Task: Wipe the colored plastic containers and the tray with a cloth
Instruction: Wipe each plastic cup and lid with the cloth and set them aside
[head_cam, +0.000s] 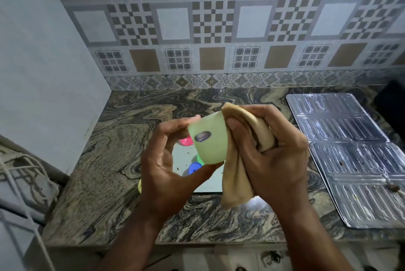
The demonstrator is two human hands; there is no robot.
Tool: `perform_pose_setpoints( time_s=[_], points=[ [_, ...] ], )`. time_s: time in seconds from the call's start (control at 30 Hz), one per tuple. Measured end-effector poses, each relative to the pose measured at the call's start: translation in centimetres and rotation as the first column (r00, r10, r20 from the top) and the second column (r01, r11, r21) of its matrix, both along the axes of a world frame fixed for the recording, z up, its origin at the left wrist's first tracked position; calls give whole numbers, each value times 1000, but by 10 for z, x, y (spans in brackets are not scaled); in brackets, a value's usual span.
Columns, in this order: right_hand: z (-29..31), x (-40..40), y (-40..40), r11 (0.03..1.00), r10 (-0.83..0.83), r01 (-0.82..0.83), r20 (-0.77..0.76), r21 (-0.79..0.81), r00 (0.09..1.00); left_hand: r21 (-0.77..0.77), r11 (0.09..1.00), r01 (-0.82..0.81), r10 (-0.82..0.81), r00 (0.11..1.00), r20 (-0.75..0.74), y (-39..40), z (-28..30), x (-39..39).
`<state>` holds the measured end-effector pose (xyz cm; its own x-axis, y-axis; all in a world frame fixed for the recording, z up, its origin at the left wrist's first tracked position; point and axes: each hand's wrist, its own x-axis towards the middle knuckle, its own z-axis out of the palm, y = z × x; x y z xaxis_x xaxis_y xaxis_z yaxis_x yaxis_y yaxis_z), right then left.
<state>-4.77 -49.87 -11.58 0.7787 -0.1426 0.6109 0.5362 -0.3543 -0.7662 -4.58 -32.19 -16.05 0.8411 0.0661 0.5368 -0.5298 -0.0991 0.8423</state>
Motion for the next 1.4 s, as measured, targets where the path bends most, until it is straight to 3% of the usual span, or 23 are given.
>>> perform_pose_setpoints(
  time_s=[0.17,0.27,0.37,0.5,0.63,0.77,0.93,1.07,1.27,1.4],
  points=[
    [-15,9,-5,996,87,-85,-116,22,989,-134,991,-25,15,997,-79,1,-8,-2],
    [-24,-4,-2,986,105,-95,-67,137,992,-262,965,-19,-9,994,-104,1,-8,-2],
    [-28,-17,9,976,131,-129,0,174,991,-281,959,25,-61,991,-120,-3,-6,-1],
    [-33,-17,11,985,111,-109,-8,136,994,-139,990,-15,-3,992,-129,0,-11,0],
    [-33,-15,-3,998,52,-52,8,-37,999,77,995,-67,75,992,-103,11,-8,3],
    [-24,-14,-3,996,86,-85,6,-38,996,142,990,-20,29,998,-62,11,-2,2],
    [-8,1,0,988,151,-151,-5,46,989,-104,984,143,-157,977,-142,0,-4,-4],
    [-14,13,-3,988,146,-143,-54,51,988,-312,946,90,-169,956,-238,-3,-10,-5],
    [-22,3,1,981,180,-176,-40,80,983,-345,921,178,-297,895,-332,1,-18,-8],
    [-22,1,7,979,195,-194,-15,59,981,-482,853,199,-400,842,-363,5,-4,-8]
  ],
)
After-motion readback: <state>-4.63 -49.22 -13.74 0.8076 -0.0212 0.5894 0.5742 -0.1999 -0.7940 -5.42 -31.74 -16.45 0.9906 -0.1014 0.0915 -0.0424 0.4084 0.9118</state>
